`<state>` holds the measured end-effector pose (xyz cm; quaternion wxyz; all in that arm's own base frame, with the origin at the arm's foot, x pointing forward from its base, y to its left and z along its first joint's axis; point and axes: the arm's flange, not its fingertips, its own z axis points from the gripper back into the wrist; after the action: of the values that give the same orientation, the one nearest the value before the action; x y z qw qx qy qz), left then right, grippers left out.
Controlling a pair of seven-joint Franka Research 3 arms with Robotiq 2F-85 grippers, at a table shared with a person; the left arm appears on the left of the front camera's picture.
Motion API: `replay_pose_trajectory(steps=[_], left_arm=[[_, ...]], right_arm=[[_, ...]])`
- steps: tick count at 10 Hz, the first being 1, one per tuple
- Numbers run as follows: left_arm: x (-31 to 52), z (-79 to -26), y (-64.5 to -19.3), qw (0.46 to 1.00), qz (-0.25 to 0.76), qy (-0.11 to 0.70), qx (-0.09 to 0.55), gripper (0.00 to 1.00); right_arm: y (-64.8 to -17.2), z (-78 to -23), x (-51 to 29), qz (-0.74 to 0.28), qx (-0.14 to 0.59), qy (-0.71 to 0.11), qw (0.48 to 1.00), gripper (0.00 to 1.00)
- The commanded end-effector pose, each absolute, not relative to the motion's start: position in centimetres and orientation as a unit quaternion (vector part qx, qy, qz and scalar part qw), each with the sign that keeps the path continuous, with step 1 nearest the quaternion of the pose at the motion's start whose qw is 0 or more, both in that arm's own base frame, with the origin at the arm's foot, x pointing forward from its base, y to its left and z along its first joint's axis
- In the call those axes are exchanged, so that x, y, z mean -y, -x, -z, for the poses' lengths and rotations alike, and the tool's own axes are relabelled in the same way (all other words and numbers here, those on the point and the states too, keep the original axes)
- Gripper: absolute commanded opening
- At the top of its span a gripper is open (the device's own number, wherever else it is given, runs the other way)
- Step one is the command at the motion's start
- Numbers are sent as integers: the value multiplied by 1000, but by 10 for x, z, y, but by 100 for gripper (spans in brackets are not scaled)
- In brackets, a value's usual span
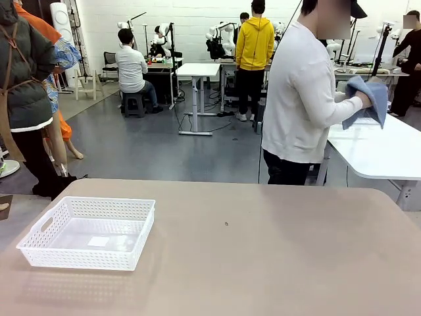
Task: Clean and organize the cups into the basket.
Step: Pick up the Organizing basket and move it to the center of the table, then pick up the Reusable plastic cup from the right side of the table and place it inside the Organizing basket.
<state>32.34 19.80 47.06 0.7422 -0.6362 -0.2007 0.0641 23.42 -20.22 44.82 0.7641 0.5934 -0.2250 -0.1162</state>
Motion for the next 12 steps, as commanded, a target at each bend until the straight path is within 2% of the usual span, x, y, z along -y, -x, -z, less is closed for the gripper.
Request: replay_pose_trajectory(steps=[1,12], left_arm=[[-199,-473,-323,738,-60,641,205,100],[-199,-473,-323,738,-60,641,205,100]], right_arm=[[-238,-450,204,114,232,-597,759,100],[-238,-450,204,114,232,-597,759,100]])
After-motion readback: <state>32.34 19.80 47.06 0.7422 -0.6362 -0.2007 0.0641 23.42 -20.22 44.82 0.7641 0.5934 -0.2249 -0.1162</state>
